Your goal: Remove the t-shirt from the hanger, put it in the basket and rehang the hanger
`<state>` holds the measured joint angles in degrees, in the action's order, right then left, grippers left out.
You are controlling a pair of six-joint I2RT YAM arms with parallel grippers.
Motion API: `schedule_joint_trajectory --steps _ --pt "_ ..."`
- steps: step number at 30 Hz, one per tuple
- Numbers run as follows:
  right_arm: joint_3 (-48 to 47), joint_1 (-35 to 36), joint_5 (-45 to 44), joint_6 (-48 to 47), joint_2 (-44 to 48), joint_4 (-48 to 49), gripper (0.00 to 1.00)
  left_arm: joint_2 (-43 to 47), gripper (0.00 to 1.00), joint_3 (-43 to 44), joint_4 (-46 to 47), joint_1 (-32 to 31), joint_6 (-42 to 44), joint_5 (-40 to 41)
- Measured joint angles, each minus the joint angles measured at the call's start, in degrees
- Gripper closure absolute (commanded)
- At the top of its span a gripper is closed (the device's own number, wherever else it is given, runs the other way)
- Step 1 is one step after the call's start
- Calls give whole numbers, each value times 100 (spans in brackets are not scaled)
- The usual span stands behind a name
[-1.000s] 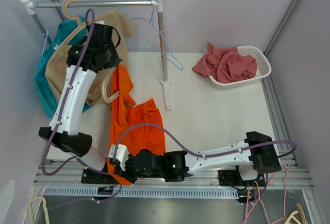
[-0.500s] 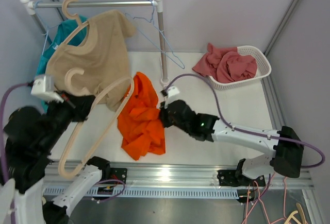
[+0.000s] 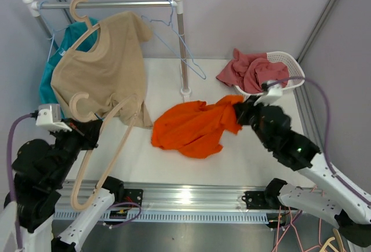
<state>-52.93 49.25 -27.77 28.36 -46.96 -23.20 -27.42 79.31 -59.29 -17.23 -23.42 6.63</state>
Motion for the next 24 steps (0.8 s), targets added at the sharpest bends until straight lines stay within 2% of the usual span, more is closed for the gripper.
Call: schedule_joint_trajectory --steps 3,6,11,17,20,24 --pt "-1327 -557 -96 -577 -356 157 100 -315 99 -319 315 0 -7 127" --pt "-2677 -1292 275 -1340 -1069 826 100 -887 99 -356 634 0 -7 216" --pt "-5421 -2804 2004 -1753 -3003 1241 100 -1904 99 63 1054 0 68 426" --pt "-8150 -3654 3510 -1740 -5125 1563 100 -2673 99 560 1989 76 389 680" --pt "-8950 -4192 4013 -1434 -5812 1744 100 -3021 99 835 2461 192 525 702" --pt "-8891 -4927 4253 -975 -6067 1860 100 -3464 99 1038 2885 326 680 525"
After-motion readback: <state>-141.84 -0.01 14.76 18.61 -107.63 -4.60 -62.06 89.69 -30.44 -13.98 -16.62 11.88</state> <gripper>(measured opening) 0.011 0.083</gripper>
